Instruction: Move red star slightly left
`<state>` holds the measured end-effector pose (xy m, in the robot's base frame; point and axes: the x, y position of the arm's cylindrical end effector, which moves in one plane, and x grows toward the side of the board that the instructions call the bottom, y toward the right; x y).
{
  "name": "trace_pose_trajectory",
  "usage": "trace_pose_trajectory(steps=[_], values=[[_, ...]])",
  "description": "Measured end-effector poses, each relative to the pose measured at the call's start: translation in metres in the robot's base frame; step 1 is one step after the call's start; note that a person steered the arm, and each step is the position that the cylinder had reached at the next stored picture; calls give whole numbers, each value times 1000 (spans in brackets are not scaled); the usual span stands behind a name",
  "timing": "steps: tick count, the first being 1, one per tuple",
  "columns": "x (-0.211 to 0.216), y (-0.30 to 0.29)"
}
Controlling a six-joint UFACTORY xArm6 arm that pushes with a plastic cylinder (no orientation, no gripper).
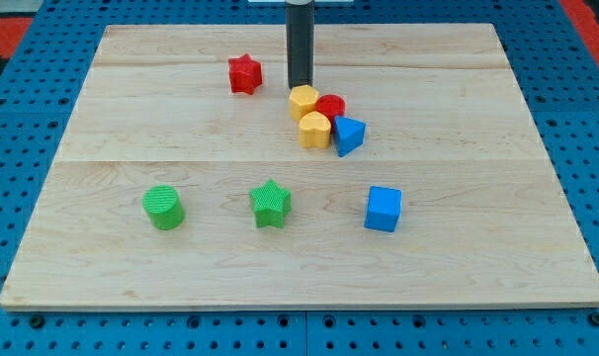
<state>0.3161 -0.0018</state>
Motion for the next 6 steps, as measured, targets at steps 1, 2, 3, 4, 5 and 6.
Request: trace_pose_trajectory(steps=[1,2,3,4,5,6], values=[[8,-5],[10,-6],[12,-8],[4,-16],[-26,-23],[-39,-72]])
